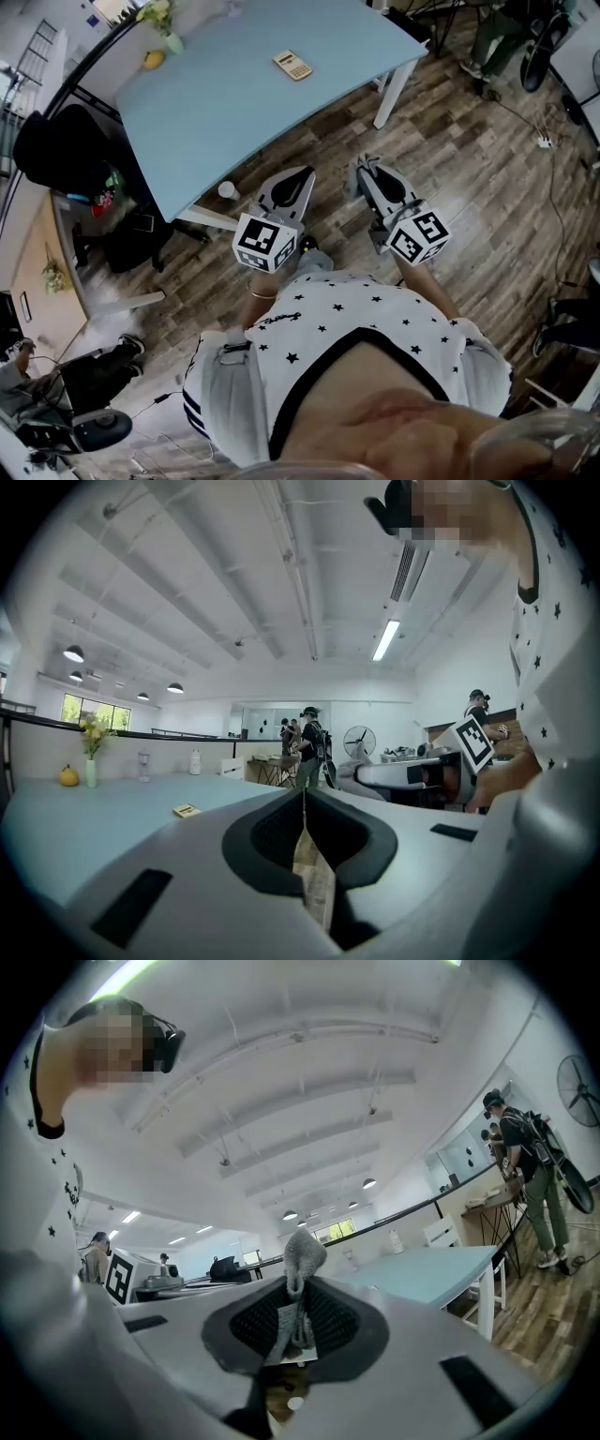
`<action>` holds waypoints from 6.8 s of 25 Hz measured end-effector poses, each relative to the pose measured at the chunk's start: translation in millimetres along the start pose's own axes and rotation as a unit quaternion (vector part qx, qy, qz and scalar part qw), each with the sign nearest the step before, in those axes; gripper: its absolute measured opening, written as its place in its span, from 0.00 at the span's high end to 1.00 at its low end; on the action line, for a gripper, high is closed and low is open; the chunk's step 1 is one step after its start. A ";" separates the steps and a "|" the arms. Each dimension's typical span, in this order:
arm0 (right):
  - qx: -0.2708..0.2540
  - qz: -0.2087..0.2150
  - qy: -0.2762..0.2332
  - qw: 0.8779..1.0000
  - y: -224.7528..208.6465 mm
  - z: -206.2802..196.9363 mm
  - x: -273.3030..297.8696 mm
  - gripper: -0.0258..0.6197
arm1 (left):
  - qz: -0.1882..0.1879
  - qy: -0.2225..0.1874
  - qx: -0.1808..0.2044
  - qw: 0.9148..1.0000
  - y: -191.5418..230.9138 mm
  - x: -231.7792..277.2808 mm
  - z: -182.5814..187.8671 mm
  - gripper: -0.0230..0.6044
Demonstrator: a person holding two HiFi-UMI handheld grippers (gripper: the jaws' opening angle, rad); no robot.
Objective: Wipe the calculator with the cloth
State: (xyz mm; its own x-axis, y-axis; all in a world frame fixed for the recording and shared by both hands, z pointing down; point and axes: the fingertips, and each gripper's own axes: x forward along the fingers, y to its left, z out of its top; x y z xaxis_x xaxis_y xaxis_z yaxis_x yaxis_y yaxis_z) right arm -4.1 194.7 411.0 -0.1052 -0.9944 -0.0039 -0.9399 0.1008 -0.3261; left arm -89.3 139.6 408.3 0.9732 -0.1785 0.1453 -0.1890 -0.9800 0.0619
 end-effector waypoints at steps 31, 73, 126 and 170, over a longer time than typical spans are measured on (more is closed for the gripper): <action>-0.017 -0.001 0.017 1.000 -33.2 3.5 160.8 0.90 | 0.030 -0.006 -0.012 0.999 160.5 22.3 2.6 0.91; -0.009 0.212 0.127 0.969 -197.0 25.4 392.6 0.90 | 0.260 0.015 -0.039 0.965 326.7 177.0 26.1 0.91; -0.093 0.224 0.355 0.903 -220.5 -137.6 512.3 0.88 | 0.343 0.024 -0.083 0.935 437.8 150.1 4.0 0.91; -0.074 0.141 0.383 0.910 -288.7 -155.2 500.6 0.88 | 0.331 0.030 -0.071 0.941 424.6 161.0 9.2 0.91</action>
State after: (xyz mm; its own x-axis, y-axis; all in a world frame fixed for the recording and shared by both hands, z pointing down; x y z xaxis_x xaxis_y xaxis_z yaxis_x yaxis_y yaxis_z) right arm 164.2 -327.5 650.0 -0.4905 -0.6220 0.6103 -0.8684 0.4071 -0.2831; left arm -11.6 -306.1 448.9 0.6283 -0.7357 0.2532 -0.7703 -0.6340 0.0692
